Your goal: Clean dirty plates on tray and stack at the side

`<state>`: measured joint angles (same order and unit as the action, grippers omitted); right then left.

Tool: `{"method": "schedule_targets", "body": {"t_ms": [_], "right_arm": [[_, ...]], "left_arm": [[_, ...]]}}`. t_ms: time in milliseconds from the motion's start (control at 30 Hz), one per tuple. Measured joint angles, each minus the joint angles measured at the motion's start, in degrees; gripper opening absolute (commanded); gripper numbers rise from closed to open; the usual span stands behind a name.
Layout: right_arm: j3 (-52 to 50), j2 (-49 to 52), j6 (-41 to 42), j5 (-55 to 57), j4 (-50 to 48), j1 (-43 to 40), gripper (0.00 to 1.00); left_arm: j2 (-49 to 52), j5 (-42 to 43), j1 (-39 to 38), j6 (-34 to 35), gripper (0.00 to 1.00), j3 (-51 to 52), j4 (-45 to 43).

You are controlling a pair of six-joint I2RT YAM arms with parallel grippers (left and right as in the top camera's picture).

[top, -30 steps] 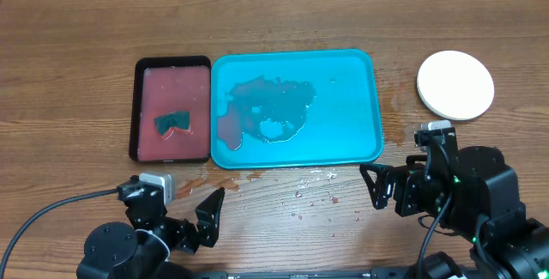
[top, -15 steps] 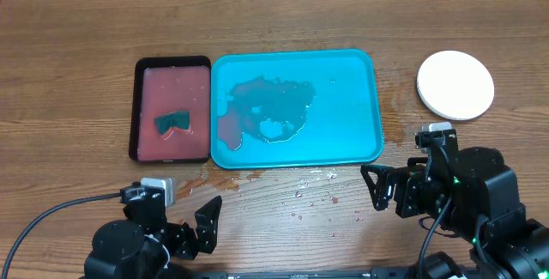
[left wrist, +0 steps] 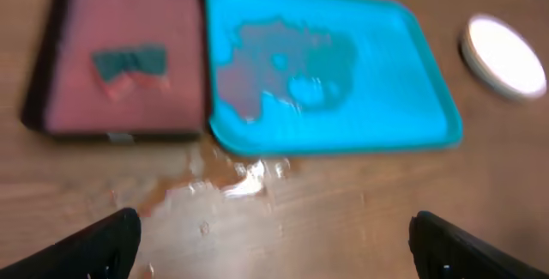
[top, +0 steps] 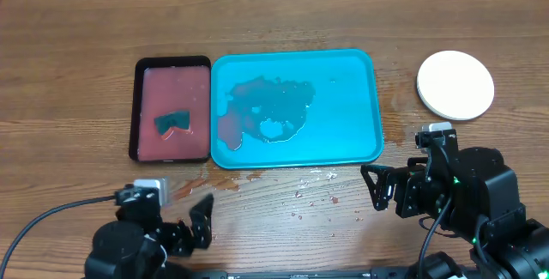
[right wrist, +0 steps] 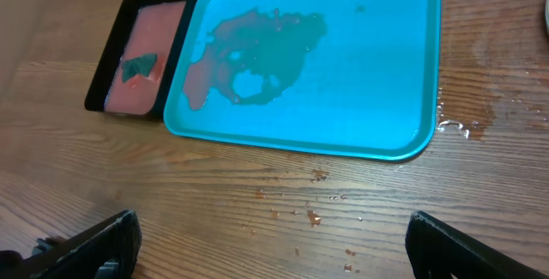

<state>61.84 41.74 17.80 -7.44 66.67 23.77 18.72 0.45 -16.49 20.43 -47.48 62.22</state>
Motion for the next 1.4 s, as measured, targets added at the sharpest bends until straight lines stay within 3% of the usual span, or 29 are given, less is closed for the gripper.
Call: {"method": "schedule_targets", "body": {"t_ms": [200,433,900,1400], "right_arm": [[0.0,0.0,0.0,0.0,0.0,0.0,1.0],[0.0,0.0,0.2,0.0,0.0,0.0,1.0],[0.0,0.0,0.2,0.0,0.0,0.0,1.0],[0.0,0.0,0.2,0.0,0.0,0.0,1.0]], "left_arm": [[-7.8,1.6,9.8,-11.3,1.0,8.6,-16.3],[-14.5,5.3,17.3,-20.7,1.0,22.3,-24.2],[-17.7,9.5,18.9,-20.5,1.0,40.3,-41.6],[-17.7,10.1,18.9,-20.0,1.0,41.2,-43.1]]}}
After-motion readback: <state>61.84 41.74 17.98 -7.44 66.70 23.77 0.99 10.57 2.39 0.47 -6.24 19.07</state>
